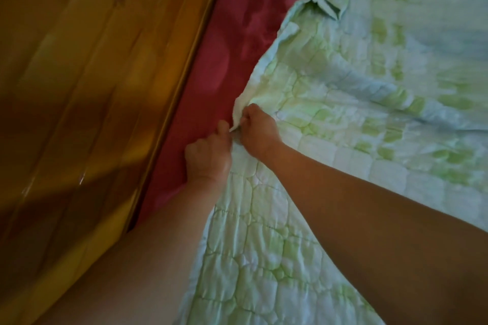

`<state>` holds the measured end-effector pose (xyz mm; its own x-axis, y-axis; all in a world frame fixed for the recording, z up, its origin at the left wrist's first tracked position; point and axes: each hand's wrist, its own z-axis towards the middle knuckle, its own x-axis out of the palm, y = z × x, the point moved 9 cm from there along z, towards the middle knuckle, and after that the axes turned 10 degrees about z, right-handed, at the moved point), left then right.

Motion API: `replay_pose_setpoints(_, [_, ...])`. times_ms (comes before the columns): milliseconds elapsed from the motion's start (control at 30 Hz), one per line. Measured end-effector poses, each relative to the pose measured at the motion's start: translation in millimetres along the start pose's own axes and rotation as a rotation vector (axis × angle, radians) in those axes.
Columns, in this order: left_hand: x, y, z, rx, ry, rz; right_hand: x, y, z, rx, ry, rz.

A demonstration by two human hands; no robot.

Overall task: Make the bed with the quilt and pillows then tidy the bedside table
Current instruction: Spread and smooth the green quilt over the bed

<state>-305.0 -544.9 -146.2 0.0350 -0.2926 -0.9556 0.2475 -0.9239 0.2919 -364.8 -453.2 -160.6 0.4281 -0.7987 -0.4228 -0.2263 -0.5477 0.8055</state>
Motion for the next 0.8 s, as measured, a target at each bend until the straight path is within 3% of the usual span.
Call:
replay_pose_setpoints(67, [0,-2,0,-0.013,0.013,-0.013,-6,2,-8,-0.066,0.02,0.014])
replay_pose_setpoints(133, [-11,-4,3,-0.011,-0.038,-0.067,-29,-5,-16,-0.091,-0.085,-0.03])
replay_pose_setpoints(233, [-33,-40,1,0.249,-0.181,-0.217,-76,-22,-27,-0.074,-0.305,-0.188])
replay_pose_setpoints(300, [-42,-73,-3,0.481,-0.076,-0.304,-95,-28,-27,-0.026,-0.305,-0.331])
replay_pose_setpoints(367, [-36,-105,-7,0.674,0.16,-0.335,-111,-42,-23,0.1,-0.228,-0.421])
replay_pose_setpoints(500, [-31,-146,-6,0.834,0.387,-0.221,-154,-85,-26,0.357,-0.176,-0.45])
replay_pose_setpoints(567, [-25,-157,3,0.769,0.471,-0.146,-178,-104,-33,0.42,-0.191,-0.426])
replay_pose_setpoints(633, [-19,-159,19,0.585,0.599,-0.13,-208,-115,-38,0.414,-0.249,-0.423])
replay_pose_setpoints(800, [-14,-163,66,0.203,0.826,-0.192,-302,-99,-14,0.141,-0.548,-0.346])
